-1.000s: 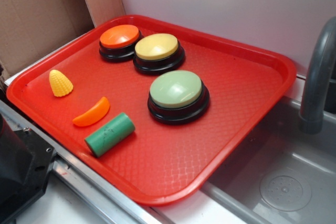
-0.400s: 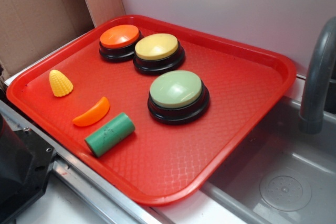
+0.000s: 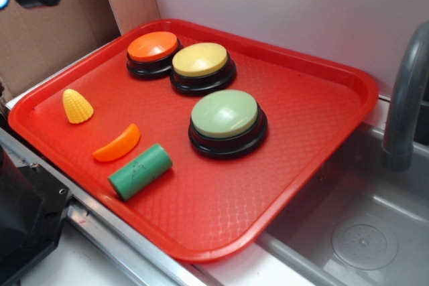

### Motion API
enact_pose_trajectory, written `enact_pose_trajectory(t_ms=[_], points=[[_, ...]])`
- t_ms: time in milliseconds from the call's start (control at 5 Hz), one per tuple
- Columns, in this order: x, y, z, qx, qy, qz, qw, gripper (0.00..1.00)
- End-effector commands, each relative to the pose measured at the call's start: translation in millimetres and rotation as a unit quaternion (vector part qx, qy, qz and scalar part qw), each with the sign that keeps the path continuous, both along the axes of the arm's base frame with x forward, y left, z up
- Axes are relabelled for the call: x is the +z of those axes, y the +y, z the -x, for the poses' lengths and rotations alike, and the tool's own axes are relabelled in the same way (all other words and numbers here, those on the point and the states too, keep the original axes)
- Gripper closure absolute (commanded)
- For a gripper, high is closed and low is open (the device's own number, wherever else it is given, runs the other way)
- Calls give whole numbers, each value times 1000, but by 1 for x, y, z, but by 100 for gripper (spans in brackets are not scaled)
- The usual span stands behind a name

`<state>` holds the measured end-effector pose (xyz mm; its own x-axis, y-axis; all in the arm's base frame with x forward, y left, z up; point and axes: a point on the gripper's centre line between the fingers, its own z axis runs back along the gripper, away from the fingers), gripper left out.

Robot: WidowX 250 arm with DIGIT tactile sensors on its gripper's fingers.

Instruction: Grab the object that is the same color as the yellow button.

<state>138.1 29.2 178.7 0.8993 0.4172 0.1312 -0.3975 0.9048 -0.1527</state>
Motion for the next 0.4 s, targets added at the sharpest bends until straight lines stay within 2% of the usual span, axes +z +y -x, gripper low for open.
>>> enact_pose_trajectory(t_ms=[0,200], points=[[-45,38,-21,121,-36,-25,992,0],[-67,50,-22,168,-45,-34,984,0]])
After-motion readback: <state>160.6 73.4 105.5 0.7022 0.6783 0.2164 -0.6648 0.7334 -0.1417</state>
